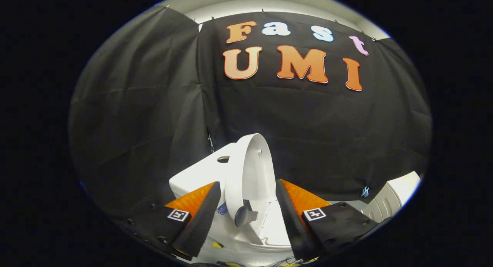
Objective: Open the toilet lid.
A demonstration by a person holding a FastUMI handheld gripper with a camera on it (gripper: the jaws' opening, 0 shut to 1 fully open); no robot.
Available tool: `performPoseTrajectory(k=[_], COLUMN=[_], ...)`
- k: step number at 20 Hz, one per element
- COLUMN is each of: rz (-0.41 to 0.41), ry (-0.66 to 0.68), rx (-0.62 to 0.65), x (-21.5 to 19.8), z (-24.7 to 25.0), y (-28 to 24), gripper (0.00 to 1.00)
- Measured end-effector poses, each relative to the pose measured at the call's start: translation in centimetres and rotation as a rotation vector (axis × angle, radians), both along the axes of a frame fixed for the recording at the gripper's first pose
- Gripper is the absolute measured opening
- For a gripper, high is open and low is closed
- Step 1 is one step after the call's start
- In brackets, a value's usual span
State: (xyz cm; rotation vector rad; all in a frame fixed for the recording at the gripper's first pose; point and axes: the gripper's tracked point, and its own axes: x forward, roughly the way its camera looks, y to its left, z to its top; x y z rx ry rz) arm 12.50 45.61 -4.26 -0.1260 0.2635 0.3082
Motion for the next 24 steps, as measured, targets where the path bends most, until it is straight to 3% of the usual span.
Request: performPoseTrajectory(k=[14,24], rz=[-0.079,-0.162], ry=[-0.185,-0.208], rx=[0.095,0.057], x=[-0.8,-3.4], z=[10.8,14.5], y=[-15.6,-30.4], gripper=[0.94,0.93])
